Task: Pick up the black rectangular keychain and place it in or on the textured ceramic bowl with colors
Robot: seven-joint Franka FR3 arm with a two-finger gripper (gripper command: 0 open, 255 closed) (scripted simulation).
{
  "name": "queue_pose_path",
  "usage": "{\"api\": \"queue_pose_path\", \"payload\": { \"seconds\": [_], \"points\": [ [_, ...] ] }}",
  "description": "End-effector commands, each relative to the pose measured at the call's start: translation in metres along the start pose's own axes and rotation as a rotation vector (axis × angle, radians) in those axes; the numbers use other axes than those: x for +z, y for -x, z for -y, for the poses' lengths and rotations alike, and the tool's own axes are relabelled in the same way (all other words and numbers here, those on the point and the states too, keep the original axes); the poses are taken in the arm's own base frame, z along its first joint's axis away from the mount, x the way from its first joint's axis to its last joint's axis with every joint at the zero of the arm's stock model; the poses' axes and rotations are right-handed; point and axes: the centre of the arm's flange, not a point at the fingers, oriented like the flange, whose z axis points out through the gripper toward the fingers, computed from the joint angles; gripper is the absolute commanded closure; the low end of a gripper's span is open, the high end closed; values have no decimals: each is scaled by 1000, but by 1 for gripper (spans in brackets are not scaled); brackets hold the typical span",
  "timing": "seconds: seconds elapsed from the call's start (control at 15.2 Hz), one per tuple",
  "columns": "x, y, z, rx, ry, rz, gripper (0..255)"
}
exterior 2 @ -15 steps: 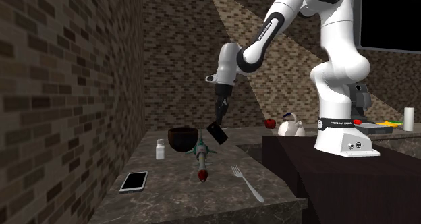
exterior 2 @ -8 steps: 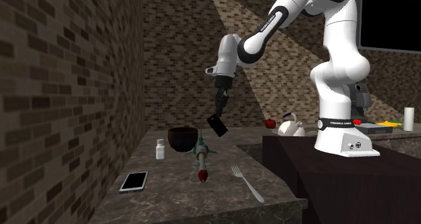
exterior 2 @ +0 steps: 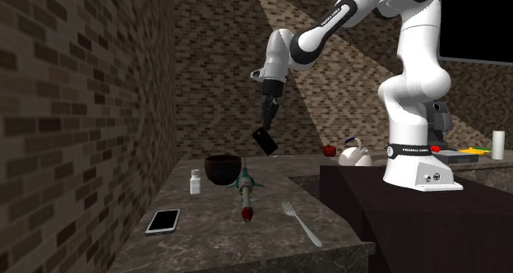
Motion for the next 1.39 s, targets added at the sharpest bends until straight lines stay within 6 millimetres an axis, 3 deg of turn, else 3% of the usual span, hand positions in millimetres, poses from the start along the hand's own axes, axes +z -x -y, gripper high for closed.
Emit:
{"api": "queue_pose_path", "payload": {
  "seconds": [0.0, 0.07, 1.32],
  "points": [
    [-11, -1, -1, 0, 0, 1, 255],
    [-13, -2, -1, 0, 0, 1, 255],
    [-43, -99, -230, 0, 0, 1, 255]
  ]
}}
